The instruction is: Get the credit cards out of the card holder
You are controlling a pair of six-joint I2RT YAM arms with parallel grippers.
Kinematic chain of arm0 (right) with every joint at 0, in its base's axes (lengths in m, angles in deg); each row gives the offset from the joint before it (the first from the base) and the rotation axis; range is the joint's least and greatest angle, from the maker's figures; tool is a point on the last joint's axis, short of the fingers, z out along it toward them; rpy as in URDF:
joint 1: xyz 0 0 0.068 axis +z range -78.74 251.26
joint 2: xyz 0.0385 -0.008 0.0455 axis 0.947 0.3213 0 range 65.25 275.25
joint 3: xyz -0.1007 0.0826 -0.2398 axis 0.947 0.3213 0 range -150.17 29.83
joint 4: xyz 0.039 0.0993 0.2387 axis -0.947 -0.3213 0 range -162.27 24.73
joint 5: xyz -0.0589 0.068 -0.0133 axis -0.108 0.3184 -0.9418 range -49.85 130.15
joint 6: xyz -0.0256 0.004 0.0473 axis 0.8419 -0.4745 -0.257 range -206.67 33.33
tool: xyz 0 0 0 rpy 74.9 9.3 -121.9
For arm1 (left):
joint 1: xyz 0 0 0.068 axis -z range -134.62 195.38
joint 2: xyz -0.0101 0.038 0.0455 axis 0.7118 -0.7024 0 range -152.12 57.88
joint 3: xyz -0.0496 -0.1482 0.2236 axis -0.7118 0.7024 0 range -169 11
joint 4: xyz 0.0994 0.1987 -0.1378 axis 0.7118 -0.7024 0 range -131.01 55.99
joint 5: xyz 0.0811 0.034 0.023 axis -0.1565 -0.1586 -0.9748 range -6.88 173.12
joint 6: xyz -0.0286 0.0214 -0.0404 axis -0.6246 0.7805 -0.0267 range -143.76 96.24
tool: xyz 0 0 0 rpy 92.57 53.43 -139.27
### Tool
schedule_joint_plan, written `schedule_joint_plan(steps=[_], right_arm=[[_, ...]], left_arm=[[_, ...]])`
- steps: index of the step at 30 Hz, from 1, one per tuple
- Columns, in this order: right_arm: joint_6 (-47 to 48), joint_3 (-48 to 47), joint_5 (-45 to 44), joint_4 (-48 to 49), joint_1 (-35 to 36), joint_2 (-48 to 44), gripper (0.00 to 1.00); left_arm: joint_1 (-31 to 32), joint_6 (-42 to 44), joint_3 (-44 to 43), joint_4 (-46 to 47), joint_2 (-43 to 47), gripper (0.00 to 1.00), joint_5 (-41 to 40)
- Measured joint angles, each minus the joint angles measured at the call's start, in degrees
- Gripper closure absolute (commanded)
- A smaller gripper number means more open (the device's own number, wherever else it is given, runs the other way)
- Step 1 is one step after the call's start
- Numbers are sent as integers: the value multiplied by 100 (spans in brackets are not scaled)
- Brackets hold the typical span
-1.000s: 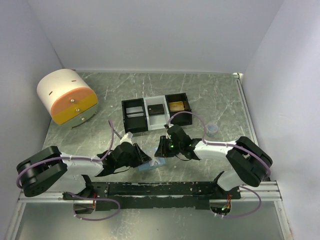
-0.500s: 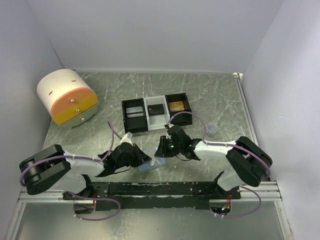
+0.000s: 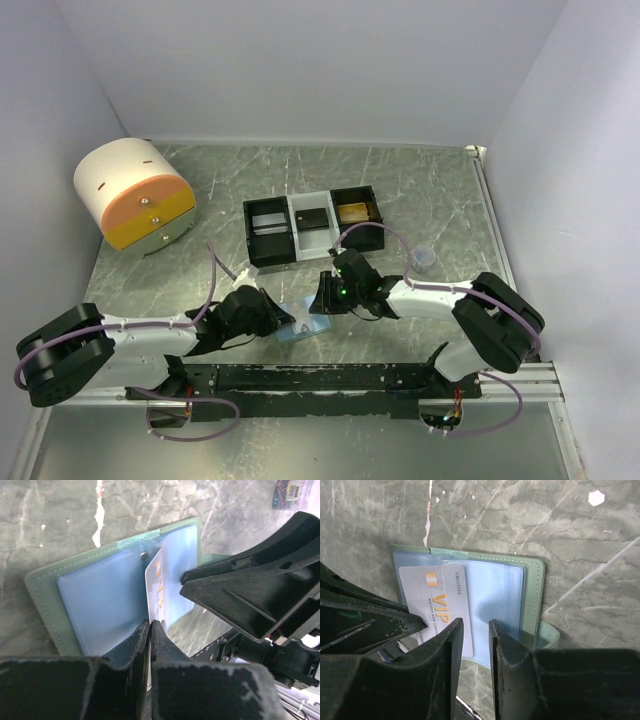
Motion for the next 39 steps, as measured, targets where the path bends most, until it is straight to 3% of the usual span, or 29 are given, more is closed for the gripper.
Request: schedule_joint_plan(steps=[7,16,25,39], right_arm=[[149,-361,120,-588,0,-46,71],[205,-577,254,-590,0,267,71],[-94,-96,481,282,-13,334,72],[-291,72,498,621,-11,330,71]], left_arm=[[0,107,-225,-262,-175,88,-13],[0,116,-236,-229,-258,83,-11],[0,282,-234,-120,-313,70,57],[0,166,-83,629,-616,77,219]])
